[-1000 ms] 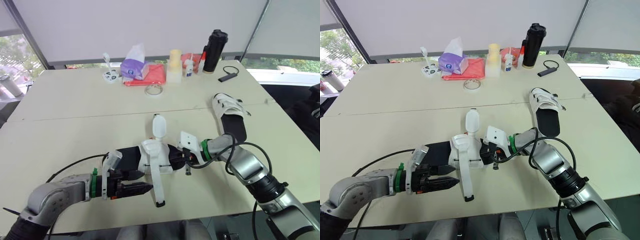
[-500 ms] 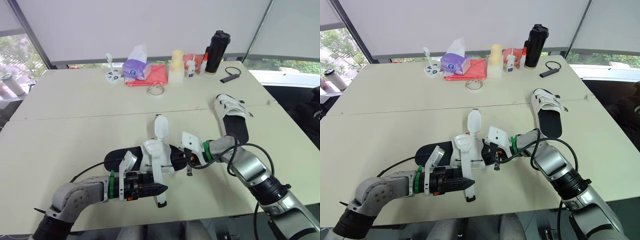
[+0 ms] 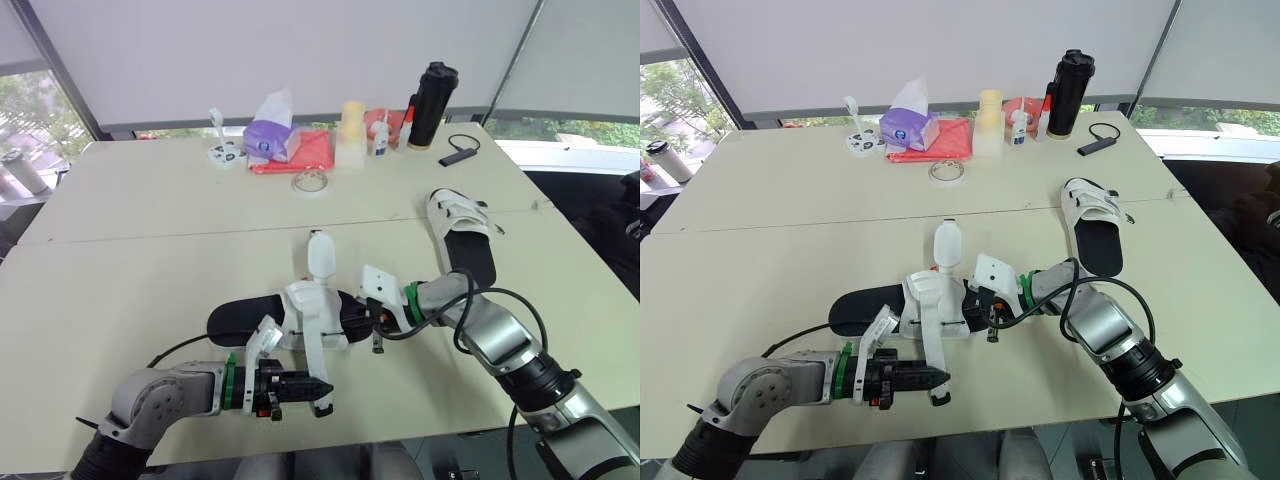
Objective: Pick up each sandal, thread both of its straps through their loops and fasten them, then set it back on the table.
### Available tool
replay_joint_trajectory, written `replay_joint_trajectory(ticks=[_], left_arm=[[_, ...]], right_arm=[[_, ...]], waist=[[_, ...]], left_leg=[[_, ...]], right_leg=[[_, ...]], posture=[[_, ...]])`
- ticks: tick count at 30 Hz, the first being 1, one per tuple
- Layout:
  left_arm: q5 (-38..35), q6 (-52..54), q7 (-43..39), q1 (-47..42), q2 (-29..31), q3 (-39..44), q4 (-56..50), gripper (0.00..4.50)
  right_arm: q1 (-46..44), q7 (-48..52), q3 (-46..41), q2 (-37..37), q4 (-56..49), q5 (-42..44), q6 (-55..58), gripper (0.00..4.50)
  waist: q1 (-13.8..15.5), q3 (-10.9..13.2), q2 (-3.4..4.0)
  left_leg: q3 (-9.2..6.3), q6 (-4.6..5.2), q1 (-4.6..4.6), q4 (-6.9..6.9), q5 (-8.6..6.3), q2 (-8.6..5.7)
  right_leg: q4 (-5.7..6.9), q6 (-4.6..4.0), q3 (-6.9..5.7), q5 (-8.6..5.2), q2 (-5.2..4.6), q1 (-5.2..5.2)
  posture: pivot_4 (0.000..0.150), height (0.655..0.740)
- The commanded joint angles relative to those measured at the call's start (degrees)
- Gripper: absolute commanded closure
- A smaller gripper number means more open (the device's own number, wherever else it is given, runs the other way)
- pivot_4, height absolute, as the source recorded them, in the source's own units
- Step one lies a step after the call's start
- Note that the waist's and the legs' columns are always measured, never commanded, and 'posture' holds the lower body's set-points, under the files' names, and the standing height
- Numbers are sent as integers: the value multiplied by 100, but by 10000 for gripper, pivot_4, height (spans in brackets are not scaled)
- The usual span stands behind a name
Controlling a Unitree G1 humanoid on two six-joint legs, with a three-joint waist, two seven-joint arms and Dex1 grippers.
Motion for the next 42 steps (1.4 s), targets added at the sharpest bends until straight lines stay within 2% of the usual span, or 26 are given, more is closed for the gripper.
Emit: replay_joint_trajectory(ticks=[1,8,14,19,21,26,30,34,42], left_arm=[[21,19,-10,13,-16,95,-83,44721],[-317,196,45,-124,-105,499,-194,44721],[-1767,780,334,-685,30,1412,-317,44721],[-2000,933,201,-1353,478,1748,63,44721],[-1925,934,112,-1623,575,1760,341,44721],[-1091,664,-603,-2347,848,1359,1255,44721],[-475,380,-1097,-2542,882,1007,1568,44721],[219,58,-1957,-2851,829,272,2001,44721],[941,-258,-2790,-3088,763,-207,2378,44721]], right_arm=[[113,-77,145,-56,118,-192,190,45000],[116,-105,141,-53,130,-200,184,45000],[122,-111,135,-51,142,-200,177,45000],[85,-107,165,-10,192,-209,146,45000],[67,-105,176,6,223,-217,124,45000],[13,-105,213,58,297,-239,67,45000],[-3,-110,222,75,317,-241,51,45000],[10,-125,213,72,299,-246,52,45000],[60,-142,193,22,216,-252,89,45000]], waist=[[-2,-2,3],[-5,-2,3],[-7,-1,1],[-12,0,1],[-7,0,0],[-30,0,-1],[-45,0,-1],[-35,1,-2],[-39,1,-2]], left_leg=[[0,0,1,0,0,0],[-2,0,-3,0,0,1],[-11,0,-6,0,0,1],[-8,11,-6,-3,7,-5],[-7,10,-5,-3,7,-8],[4,9,-5,-2,6,-12],[0,14,-5,-12,9,-8],[9,13,-5,-12,10,-7],[-4,14,-6,-19,10,-3]], right_leg=[[-2,0,-1,0,-1,0],[-3,-1,-1,0,-1,-3],[-2,0,-8,0,0,-5],[-2,0,-9,0,2,-4],[-2,0,-10,1,5,-4],[-2,-2,-14,2,12,-5],[-3,-1,-8,2,12,-9],[-1,-4,-11,5,21,-10],[-2,-6,-9,6,22,-15]], posture=[[1500,7400],[1500,7400],[1500,7400],[1500,7400],[1500,7400],[1500,7400],[1500,7400],[1500,7400],[1500,7400]])
